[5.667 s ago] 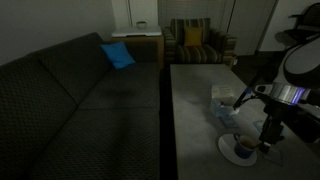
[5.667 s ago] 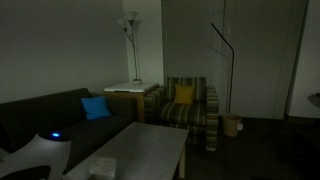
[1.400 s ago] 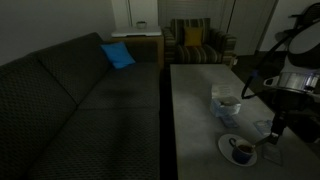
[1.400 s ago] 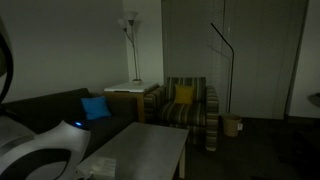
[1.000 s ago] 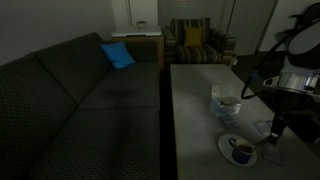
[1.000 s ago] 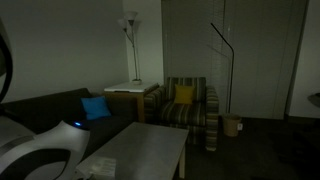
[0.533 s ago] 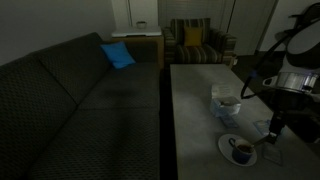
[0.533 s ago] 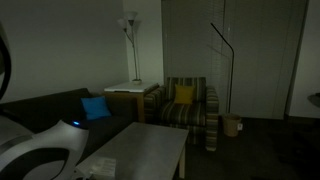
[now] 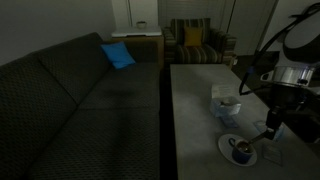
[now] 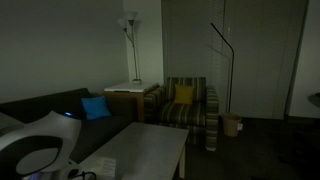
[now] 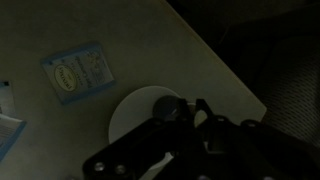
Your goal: Take the blue cup and place it on the white plate then take the spoon and put it in the blue cup then remove the spoon from the blue cup and place it on the table
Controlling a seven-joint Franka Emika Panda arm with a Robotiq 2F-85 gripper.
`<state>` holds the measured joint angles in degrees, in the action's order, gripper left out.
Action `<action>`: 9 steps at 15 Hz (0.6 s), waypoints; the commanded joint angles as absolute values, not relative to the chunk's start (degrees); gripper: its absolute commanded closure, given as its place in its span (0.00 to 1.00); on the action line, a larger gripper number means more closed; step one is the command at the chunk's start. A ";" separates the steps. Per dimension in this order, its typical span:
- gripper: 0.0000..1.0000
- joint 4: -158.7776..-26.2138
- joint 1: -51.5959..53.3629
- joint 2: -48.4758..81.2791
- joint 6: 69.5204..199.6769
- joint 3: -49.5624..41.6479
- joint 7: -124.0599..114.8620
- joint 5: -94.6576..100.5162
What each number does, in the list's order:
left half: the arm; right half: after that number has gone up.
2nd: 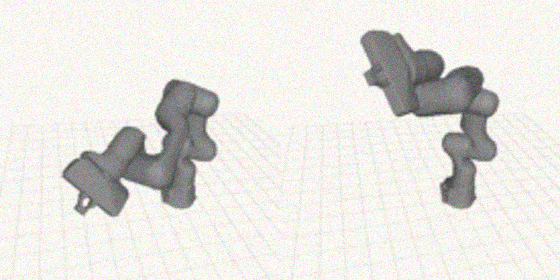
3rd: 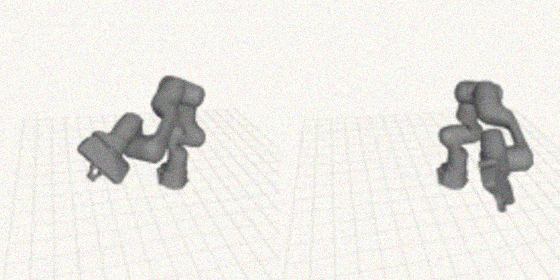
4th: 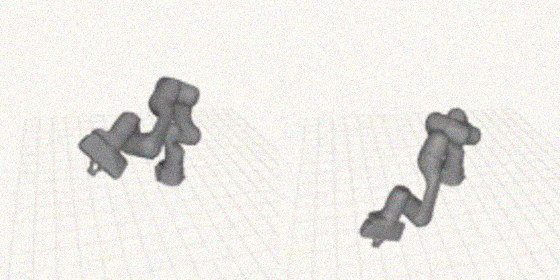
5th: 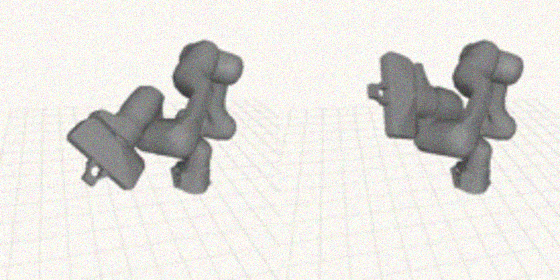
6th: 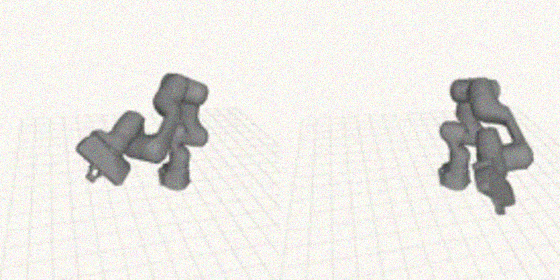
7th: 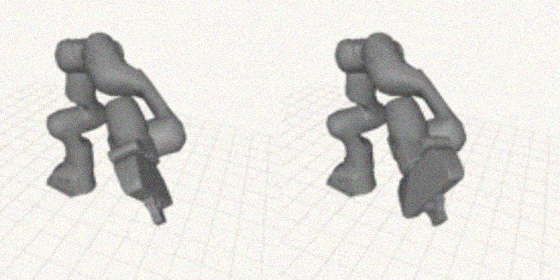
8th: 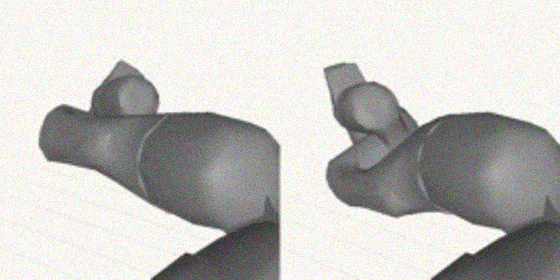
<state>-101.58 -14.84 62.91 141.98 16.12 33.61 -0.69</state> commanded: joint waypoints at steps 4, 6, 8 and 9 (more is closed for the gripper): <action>0.97 -111.61 -9.77 54.19 146.13 13.52 25.94 -0.13; 0.97 -114.31 -8.71 52.15 148.43 13.15 23.91 -0.17; 0.97 -116.81 -7.49 50.34 151.26 12.64 22.06 0.00; 0.97 -118.00 -6.91 49.40 152.44 12.35 21.07 0.07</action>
<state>-112.17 -8.92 54.05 148.33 14.08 23.83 -0.46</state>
